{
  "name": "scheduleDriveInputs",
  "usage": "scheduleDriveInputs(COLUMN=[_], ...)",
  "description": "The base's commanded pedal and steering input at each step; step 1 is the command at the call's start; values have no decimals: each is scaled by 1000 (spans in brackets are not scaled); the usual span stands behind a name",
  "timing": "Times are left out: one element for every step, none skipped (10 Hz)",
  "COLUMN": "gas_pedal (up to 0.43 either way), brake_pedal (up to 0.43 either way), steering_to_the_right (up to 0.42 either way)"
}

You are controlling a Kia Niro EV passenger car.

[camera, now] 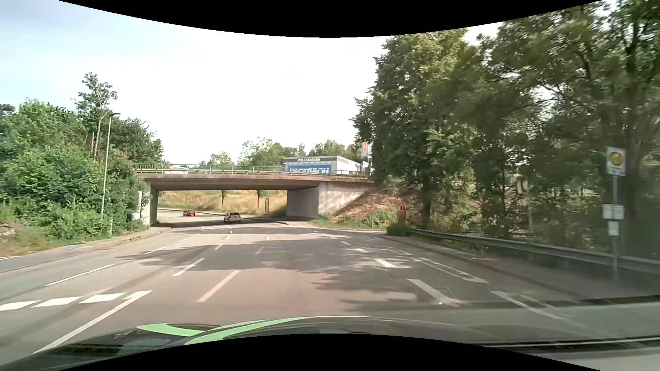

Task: Follow the waypoints while adhering to traffic rules and regulations

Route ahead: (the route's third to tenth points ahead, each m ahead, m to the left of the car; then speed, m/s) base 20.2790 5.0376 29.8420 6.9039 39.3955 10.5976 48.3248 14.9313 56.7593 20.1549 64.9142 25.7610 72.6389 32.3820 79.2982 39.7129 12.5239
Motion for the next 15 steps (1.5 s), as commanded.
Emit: scheduleDriveInputs(gas_pedal=[39, 39, 39, 39, 39, 39, 39, 39, 39, 39, 39, 39, 39, 39, 39], brake_pedal=[0, 0, 0, 0, 0, 0, 0, 0, 0, 0, 0, 0, 0, 0, 0], steering_to_the_right=[-47, -47, -47, -47, -47, -47, -47, -47, -48, -49, -49, -49, -49, -49, -49])
